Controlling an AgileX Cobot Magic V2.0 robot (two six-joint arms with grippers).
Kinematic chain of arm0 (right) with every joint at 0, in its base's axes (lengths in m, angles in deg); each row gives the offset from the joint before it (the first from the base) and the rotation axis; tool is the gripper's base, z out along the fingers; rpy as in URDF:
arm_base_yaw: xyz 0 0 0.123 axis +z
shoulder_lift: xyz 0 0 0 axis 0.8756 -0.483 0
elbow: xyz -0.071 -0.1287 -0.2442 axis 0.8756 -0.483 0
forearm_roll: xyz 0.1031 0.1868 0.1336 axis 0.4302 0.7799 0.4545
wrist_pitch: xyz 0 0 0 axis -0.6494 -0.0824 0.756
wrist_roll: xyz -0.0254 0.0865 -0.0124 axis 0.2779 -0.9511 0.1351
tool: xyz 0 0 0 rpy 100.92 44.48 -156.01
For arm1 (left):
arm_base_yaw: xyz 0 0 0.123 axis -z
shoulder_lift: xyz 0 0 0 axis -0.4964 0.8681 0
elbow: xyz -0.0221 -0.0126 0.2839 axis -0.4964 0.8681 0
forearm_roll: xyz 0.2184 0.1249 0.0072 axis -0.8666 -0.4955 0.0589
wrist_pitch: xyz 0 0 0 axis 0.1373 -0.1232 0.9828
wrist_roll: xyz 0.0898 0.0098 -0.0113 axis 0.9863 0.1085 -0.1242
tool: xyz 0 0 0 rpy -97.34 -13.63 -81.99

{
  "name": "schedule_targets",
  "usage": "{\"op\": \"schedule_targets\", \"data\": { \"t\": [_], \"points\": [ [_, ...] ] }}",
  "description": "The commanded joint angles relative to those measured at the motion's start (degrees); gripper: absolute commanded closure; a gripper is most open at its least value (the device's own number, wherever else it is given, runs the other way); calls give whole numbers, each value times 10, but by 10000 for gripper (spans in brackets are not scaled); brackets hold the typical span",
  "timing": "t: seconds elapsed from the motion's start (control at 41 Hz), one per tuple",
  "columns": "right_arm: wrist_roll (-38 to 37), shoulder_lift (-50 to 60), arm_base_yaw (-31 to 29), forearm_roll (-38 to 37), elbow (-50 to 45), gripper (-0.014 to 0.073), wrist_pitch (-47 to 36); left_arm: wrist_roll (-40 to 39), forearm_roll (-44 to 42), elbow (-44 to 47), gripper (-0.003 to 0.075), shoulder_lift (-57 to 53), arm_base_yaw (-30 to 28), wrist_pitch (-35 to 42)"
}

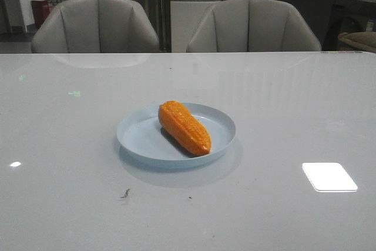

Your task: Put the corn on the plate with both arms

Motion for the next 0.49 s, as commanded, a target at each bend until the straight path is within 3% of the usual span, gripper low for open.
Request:
{"op": "schedule_targets", "data": {
  "t": [0.0, 0.463],
  "points": [
    [0, 28, -1, 3, 9, 557, -16, -3, 7, 2, 631, -6, 2, 46],
    [0, 27, 0, 3, 9, 557, -9, -3, 7, 2, 631, -6, 2, 46]
  ]
}}
